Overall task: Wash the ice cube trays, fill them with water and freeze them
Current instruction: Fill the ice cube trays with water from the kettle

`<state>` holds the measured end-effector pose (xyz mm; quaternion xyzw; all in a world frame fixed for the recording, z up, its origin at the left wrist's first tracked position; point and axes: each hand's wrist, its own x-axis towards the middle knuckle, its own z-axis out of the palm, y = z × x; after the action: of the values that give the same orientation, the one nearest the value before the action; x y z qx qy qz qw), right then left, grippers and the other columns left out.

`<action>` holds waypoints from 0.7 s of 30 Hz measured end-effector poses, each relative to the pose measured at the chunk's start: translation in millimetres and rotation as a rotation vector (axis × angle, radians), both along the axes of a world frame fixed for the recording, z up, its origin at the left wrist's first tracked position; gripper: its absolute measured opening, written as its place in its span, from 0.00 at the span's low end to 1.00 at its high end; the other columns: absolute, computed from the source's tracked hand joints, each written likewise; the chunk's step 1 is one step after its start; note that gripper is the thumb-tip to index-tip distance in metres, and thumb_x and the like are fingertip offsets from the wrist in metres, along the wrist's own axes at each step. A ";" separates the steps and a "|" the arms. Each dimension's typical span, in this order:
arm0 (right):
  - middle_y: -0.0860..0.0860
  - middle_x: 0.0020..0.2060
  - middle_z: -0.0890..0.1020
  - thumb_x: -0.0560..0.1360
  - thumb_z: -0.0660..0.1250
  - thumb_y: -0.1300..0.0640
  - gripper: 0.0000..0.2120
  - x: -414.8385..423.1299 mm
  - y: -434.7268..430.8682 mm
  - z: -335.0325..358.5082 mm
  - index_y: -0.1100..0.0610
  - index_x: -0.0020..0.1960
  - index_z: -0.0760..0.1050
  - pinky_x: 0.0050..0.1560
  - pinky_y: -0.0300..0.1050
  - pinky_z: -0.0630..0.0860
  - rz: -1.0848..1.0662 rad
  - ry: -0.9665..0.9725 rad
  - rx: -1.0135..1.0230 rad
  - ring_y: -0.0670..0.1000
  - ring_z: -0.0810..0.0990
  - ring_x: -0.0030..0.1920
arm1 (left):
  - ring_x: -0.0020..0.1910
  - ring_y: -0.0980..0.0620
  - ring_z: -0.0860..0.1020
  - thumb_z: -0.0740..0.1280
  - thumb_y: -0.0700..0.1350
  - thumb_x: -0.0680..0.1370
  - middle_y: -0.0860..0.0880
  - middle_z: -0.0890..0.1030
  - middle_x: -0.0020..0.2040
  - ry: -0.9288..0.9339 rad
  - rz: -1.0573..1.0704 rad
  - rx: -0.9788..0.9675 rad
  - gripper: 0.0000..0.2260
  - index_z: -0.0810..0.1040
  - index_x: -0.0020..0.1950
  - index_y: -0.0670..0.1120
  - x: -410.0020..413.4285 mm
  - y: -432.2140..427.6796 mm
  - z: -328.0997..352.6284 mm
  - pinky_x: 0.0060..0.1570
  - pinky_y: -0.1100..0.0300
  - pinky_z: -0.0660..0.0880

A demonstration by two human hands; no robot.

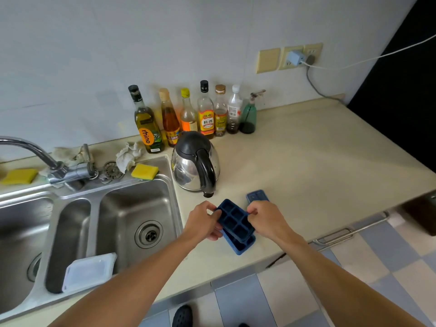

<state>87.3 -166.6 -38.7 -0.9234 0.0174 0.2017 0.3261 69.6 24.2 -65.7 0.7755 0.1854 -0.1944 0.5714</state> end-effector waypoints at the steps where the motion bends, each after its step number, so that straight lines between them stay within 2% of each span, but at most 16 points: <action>1: 0.63 0.46 0.83 0.77 0.62 0.65 0.08 2.0 4.9 3.0 0.67 0.50 0.78 0.50 0.61 0.81 0.007 -0.030 -0.008 0.64 0.83 0.47 | 0.35 0.39 0.85 0.65 0.47 0.83 0.40 0.85 0.39 0.016 0.010 -0.017 0.07 0.75 0.55 0.44 -1.1 5.9 2.8 0.34 0.53 0.83; 3: 0.49 0.44 0.83 0.78 0.64 0.61 0.07 5.7 21.9 9.2 0.54 0.50 0.79 0.50 0.51 0.81 0.031 -0.092 -0.019 0.53 0.83 0.48 | 0.34 0.39 0.85 0.65 0.49 0.83 0.39 0.85 0.41 0.062 0.031 -0.036 0.09 0.75 0.55 0.43 -5.5 23.7 6.0 0.34 0.52 0.83; 5: 0.45 0.46 0.82 0.79 0.65 0.59 0.07 10.0 48.8 12.9 0.51 0.54 0.80 0.51 0.47 0.80 0.076 -0.162 -0.002 0.49 0.82 0.49 | 0.33 0.42 0.84 0.65 0.48 0.83 0.39 0.84 0.43 0.102 0.077 -0.054 0.10 0.76 0.56 0.42 -10.5 51.2 5.7 0.33 0.52 0.82; 7: 0.47 0.48 0.83 0.79 0.66 0.59 0.08 12.7 82.2 13.5 0.52 0.56 0.80 0.51 0.48 0.80 0.138 -0.177 0.033 0.49 0.82 0.48 | 0.31 0.45 0.83 0.66 0.45 0.83 0.40 0.82 0.41 0.119 0.153 -0.101 0.08 0.75 0.55 0.40 -14.6 85.5 2.7 0.32 0.53 0.82; 11: 0.61 0.47 0.84 0.76 0.64 0.64 0.09 14.5 144.9 11.6 0.65 0.53 0.79 0.50 0.60 0.81 0.258 -0.141 0.017 0.61 0.82 0.48 | 0.28 0.45 0.80 0.67 0.39 0.82 0.43 0.81 0.33 0.146 0.291 -0.183 0.03 0.74 0.50 0.41 -19.6 147.7 -11.9 0.31 0.53 0.81; 16: 0.62 0.45 0.84 0.76 0.63 0.66 0.08 21.1 154.5 6.1 0.66 0.51 0.80 0.47 0.60 0.81 0.205 -0.094 -0.021 0.63 0.82 0.47 | 0.31 0.44 0.82 0.68 0.40 0.81 0.43 0.82 0.32 0.175 0.202 -0.194 0.03 0.76 0.50 0.40 0.5 164.0 -30.5 0.35 0.52 0.81; 19: 0.54 0.43 0.84 0.79 0.63 0.64 0.08 28.5 128.1 4.8 0.57 0.51 0.81 0.43 0.56 0.84 0.080 -0.033 -0.025 0.56 0.84 0.41 | 0.32 0.45 0.83 0.67 0.40 0.81 0.44 0.81 0.34 0.177 0.121 -0.202 0.02 0.75 0.51 0.42 18.6 141.4 -27.4 0.35 0.52 0.82; 21: 0.52 0.42 0.83 0.80 0.63 0.63 0.08 29.6 104.4 4.4 0.54 0.52 0.80 0.35 0.50 0.85 -0.004 0.020 -0.002 0.53 0.83 0.36 | 0.31 0.45 0.82 0.66 0.41 0.82 0.43 0.79 0.35 0.189 0.062 -0.196 0.02 0.74 0.51 0.43 29.6 117.8 -22.1 0.31 0.55 0.81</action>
<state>116.8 -62.2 -34.4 -0.9216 0.0227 0.2101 0.3255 99.3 142.0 -87.8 0.6883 0.2421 -0.2660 0.6300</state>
